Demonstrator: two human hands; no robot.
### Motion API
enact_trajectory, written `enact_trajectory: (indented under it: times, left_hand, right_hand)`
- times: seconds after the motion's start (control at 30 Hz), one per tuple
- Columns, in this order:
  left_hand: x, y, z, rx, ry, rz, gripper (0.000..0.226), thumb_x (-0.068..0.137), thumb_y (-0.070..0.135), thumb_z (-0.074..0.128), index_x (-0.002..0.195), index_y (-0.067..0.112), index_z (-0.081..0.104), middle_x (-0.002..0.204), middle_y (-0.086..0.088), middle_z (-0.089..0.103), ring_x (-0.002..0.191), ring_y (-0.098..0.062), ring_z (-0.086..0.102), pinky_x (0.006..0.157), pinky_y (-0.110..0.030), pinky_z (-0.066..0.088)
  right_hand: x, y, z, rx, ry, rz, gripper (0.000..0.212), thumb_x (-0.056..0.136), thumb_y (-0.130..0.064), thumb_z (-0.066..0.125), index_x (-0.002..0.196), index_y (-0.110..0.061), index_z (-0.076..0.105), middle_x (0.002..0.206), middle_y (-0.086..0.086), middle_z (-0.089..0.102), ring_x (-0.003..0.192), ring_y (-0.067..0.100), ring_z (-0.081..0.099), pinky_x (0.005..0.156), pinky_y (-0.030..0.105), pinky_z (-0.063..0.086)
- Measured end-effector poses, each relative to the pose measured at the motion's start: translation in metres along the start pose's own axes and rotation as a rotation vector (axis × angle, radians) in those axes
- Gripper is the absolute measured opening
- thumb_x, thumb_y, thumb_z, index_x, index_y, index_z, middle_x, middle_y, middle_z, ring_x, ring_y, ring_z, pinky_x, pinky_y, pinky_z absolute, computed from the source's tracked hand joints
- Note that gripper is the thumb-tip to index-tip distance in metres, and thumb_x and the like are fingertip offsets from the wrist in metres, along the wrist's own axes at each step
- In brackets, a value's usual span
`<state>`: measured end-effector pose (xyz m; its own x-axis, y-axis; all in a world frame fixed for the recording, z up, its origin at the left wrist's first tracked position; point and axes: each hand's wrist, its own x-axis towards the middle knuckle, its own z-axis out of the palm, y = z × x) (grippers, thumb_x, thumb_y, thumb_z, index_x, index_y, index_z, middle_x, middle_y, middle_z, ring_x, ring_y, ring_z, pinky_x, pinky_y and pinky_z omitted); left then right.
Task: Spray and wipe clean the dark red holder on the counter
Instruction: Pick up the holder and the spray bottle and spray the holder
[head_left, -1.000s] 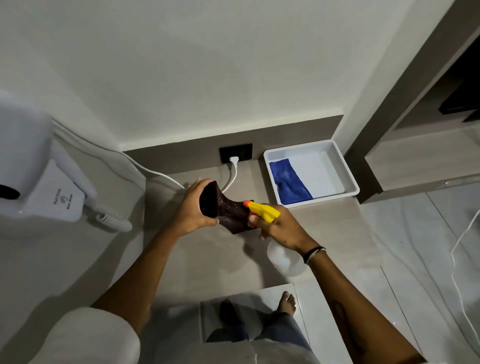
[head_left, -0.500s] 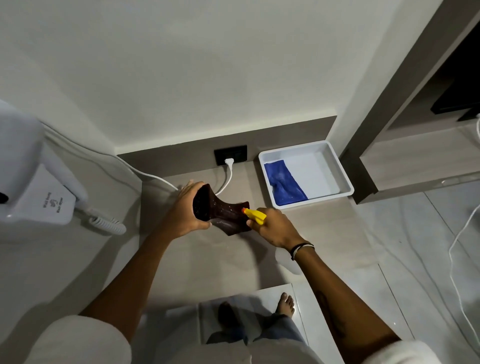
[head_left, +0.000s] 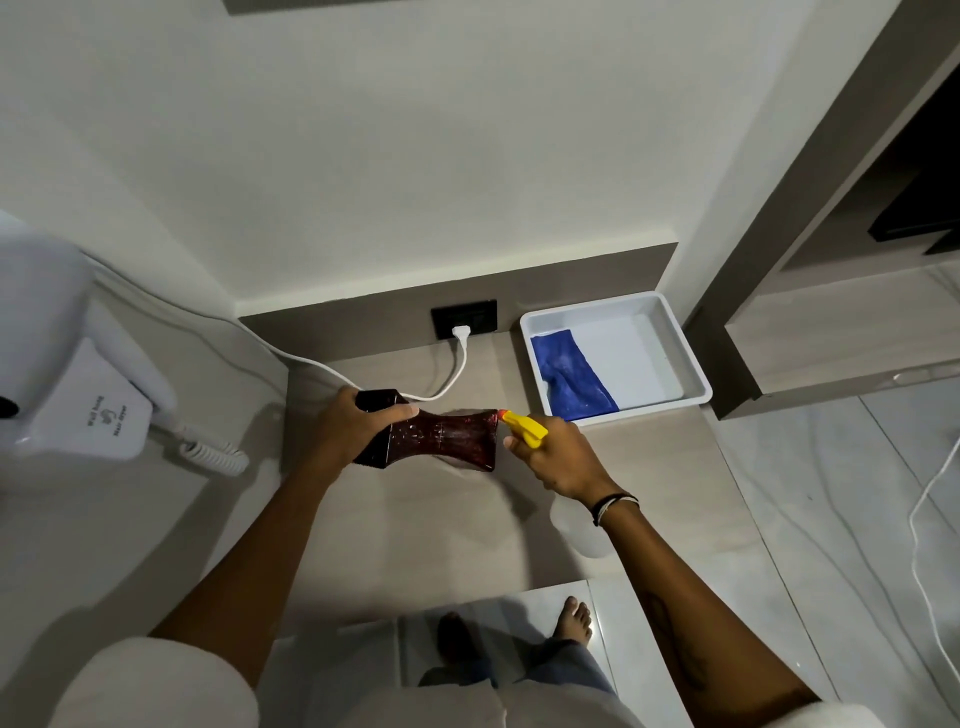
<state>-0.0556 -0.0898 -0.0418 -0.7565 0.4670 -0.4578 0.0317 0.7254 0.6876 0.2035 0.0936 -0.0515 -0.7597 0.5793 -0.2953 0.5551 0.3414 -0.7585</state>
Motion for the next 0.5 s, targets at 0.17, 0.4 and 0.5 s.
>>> enact_trajectory:
  times: [0.17, 0.4, 0.5]
  left_hand:
    - [-0.009, 0.002, -0.001, -0.026, 0.039, -0.176, 0.096, 0.047, 0.081, 0.085, 0.112, 0.013, 0.068, 0.1, -0.008, 0.076, 0.085, -0.026, 0.077, 0.064, -0.034, 0.059]
    - [-0.019, 0.0, -0.003, -0.047, -0.091, -0.06, 0.093, 0.053, 0.09, 0.079, 0.125, 0.033, 0.067, 0.125, -0.001, 0.073, 0.106, -0.021, 0.075, 0.083, -0.042, 0.065]
    - [-0.024, -0.005, -0.008, 0.122, -0.147, 0.063, 0.119, 0.054, 0.08, 0.087, 0.157, 0.038, 0.043, 0.154, -0.002, 0.046, 0.139, -0.027, 0.052, 0.113, -0.043, 0.047]
  right_hand:
    - [0.005, -0.008, -0.006, 0.0, -0.028, -0.032, 0.032, 0.104, -0.037, 0.067, 0.103, -0.005, 0.069, 0.076, 0.003, 0.065, 0.072, 0.033, 0.068, 0.075, 0.051, 0.063]
    - [0.008, -0.011, -0.004, 0.017, -0.106, -0.083, 0.025, 0.104, -0.036, 0.068, 0.099, -0.011, 0.067, 0.076, -0.004, 0.064, 0.067, 0.017, 0.063, 0.071, 0.043, 0.061]
    - [0.006, -0.017, 0.001, 0.082, -0.19, -0.165, 0.011, 0.102, -0.039, 0.07, 0.103, -0.028, 0.068, 0.069, -0.021, 0.065, 0.058, -0.002, 0.064, 0.058, 0.018, 0.048]
